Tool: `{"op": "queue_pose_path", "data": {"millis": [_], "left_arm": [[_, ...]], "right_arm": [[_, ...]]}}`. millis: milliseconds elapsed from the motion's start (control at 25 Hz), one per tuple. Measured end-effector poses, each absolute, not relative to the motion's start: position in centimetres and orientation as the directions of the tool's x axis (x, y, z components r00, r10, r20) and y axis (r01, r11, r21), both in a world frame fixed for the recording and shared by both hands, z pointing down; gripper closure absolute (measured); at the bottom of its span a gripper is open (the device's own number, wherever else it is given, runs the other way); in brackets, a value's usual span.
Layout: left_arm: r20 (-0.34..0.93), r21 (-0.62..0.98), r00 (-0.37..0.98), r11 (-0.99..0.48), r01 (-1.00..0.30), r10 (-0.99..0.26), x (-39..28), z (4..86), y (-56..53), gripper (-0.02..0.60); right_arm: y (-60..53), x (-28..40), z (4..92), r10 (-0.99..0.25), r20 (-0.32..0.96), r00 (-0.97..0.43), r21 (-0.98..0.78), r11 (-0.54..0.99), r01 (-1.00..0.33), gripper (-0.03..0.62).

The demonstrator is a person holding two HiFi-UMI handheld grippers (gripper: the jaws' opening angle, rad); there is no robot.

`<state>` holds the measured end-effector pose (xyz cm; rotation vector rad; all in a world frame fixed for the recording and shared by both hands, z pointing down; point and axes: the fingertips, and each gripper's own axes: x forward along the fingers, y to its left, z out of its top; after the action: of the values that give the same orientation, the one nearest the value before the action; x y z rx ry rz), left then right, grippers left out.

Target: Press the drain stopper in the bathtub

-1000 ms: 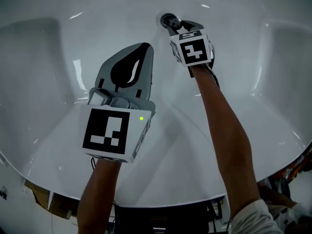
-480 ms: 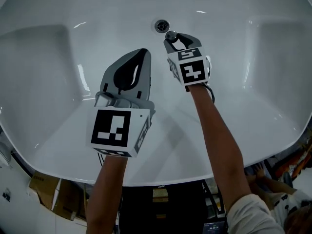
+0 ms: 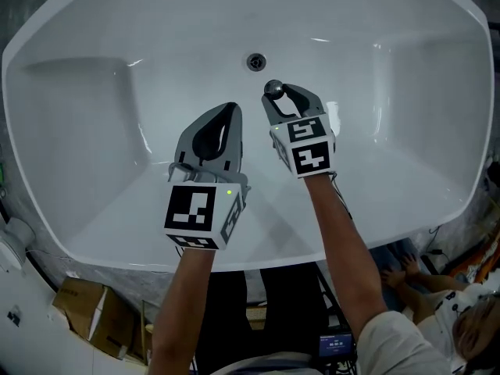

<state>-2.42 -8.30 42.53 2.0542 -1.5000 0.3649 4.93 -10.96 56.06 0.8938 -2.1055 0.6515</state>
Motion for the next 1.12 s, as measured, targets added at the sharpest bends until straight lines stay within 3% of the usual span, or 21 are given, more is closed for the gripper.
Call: {"op": "queue_pose_path", "data": {"millis": [1120], "left_arm": [[0.495,0.286,0.373,-0.258,-0.923,-0.785,-0.3,28.7,-5.0,0.575]], "right_arm": [[-6.5,6.1,37.2,-0.429,0.743,-0.514,-0.169,0.623,-0.763,0.408]]}}
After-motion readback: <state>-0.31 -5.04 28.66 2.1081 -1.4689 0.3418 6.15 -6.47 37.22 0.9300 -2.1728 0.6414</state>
